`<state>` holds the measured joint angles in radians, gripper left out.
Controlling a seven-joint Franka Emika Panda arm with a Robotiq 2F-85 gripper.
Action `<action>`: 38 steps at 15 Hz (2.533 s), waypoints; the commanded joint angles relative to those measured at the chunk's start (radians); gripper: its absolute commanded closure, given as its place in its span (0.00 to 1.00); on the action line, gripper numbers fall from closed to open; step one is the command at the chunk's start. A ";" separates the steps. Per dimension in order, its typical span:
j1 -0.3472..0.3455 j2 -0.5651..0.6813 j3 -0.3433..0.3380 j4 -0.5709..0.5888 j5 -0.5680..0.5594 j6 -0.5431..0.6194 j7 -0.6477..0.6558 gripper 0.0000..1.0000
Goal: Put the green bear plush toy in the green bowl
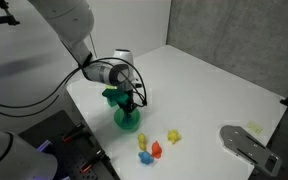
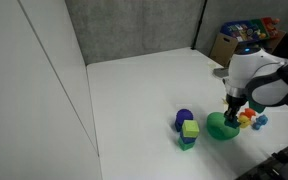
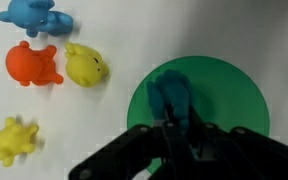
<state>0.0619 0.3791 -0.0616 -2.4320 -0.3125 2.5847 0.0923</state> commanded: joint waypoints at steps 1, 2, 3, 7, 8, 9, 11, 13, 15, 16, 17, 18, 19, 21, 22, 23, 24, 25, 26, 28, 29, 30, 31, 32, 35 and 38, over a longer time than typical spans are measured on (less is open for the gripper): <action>0.022 0.072 -0.017 0.038 -0.003 0.036 0.033 0.95; 0.028 0.092 -0.019 0.050 -0.002 0.042 0.037 0.95; 0.037 0.111 -0.028 0.064 -0.008 0.047 0.046 0.95; 0.078 0.180 -0.062 0.132 -0.014 0.053 0.080 0.95; 0.090 0.198 -0.073 0.152 -0.018 0.054 0.091 0.95; 0.098 0.213 -0.080 0.169 -0.018 0.053 0.097 0.95; 0.114 0.247 -0.099 0.215 -0.017 0.047 0.112 0.95; 0.124 0.274 -0.111 0.257 -0.012 0.043 0.122 0.95; 0.127 0.300 -0.118 0.304 -0.003 0.036 0.129 0.95; 0.128 0.310 -0.121 0.326 0.000 0.033 0.135 0.95; 0.128 0.320 -0.124 0.347 0.004 0.030 0.140 0.95; 0.129 0.326 -0.126 0.367 0.006 0.027 0.145 0.95; 0.126 0.328 -0.125 0.385 0.013 0.024 0.150 0.95; 0.127 0.331 -0.127 0.412 0.019 0.022 0.161 0.95; 0.129 0.331 -0.129 0.421 0.020 0.021 0.168 0.95; 0.126 0.327 -0.125 0.424 0.025 0.013 0.168 0.94; 0.124 0.316 -0.124 0.417 0.026 0.012 0.170 0.59; 0.124 0.304 -0.126 0.407 0.025 0.010 0.173 0.60; 0.122 0.293 -0.128 0.396 0.025 0.011 0.173 0.58; 0.107 0.261 -0.123 0.364 0.031 -0.005 0.153 0.44; 0.099 0.246 -0.119 0.350 0.034 -0.021 0.142 0.37; 0.088 0.226 -0.114 0.336 0.037 -0.041 0.133 0.28; 0.079 0.201 -0.110 0.322 0.041 -0.067 0.125 0.19; 0.073 0.176 -0.108 0.313 0.042 -0.092 0.123 0.13; 0.059 0.089 -0.106 0.300 0.046 -0.181 0.128 0.00; 0.021 -0.003 -0.068 0.297 0.092 -0.264 0.097 0.00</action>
<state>0.1267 0.4903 -0.1736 -2.0992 -0.2743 2.3935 0.2387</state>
